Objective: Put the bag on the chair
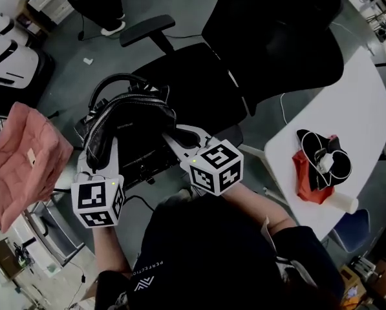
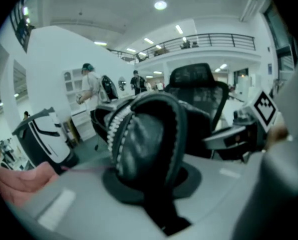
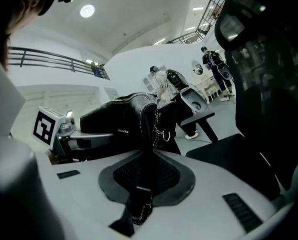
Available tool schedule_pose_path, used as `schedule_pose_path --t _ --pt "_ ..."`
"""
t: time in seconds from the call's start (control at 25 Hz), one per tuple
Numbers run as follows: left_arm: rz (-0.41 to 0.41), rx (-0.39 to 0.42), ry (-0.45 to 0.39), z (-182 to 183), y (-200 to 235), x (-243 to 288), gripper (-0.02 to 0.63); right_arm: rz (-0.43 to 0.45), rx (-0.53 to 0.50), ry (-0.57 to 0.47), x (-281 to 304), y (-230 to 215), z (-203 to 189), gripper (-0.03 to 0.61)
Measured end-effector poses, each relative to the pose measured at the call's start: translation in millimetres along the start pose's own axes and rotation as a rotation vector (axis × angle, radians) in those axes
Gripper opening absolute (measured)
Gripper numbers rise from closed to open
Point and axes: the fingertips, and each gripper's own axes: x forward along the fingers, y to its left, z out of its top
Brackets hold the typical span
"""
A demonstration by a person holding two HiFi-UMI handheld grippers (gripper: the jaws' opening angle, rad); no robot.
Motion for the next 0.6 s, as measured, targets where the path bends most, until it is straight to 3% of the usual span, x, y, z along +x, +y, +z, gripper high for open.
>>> schedule_pose_path --t 0.28,0.6 --pt "-0.014 -0.070 -0.009 17 6 24 0.063 0.017 -0.003 0.001 16 -21 18 0.035" --pt "-0.092 -0.100 -0.025 26 -10 78 0.064 -0.087 0.002 0.003 14 -73 30 0.035"
